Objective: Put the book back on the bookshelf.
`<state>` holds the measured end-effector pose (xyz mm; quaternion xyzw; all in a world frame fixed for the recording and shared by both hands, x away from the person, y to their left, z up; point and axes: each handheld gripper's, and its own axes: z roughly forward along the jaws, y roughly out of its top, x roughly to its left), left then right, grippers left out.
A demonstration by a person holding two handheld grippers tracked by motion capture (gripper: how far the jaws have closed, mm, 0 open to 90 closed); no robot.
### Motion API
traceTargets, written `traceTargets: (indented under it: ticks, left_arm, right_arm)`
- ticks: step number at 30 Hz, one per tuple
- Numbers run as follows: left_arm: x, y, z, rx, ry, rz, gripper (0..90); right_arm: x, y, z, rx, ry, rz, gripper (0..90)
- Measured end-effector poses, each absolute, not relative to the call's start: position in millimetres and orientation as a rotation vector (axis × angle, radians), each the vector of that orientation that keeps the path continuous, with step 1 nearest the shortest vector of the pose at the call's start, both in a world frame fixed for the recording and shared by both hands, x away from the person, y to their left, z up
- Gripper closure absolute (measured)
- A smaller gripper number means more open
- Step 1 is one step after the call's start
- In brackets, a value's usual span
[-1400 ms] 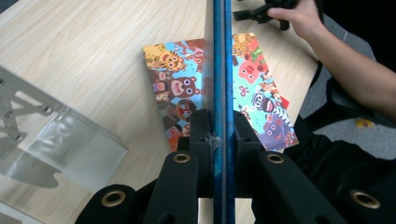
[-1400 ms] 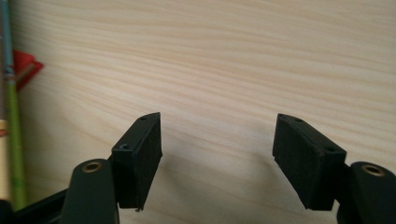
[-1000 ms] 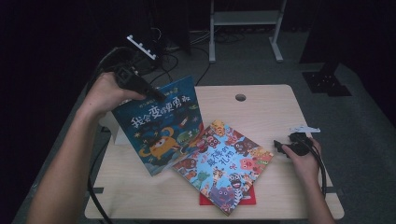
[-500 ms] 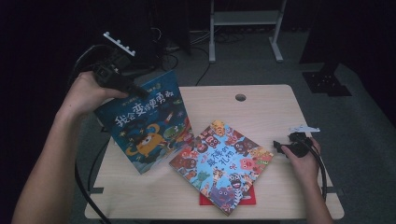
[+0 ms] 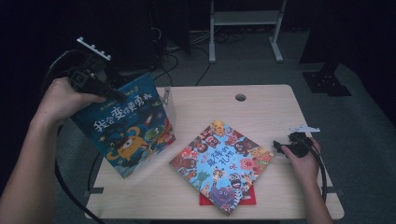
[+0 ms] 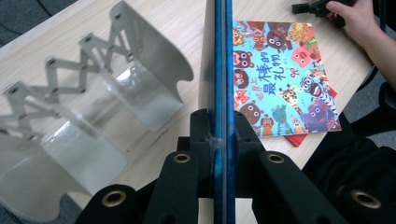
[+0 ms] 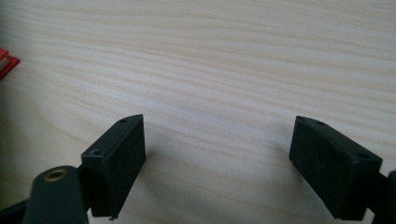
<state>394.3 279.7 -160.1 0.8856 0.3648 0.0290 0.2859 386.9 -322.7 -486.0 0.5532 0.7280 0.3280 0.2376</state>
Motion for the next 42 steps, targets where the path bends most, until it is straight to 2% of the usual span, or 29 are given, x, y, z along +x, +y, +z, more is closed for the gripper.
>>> traceTargets:
  ticks: [25, 42]
  left_arm:
    - [384.2, 364.9, -173.9, 2.269, 1.271, 0.153, 82.2]
    - [403.6, 390.3, -183.4, 2.141, 1.521, 0.222, 82.2]
  right_arm:
    - [387.4, -322.9, -486.2, 1.520, 1.988, 0.895, 16.7]
    - [387.4, -322.9, -486.1, 1.524, 1.986, 0.894, 16.7]
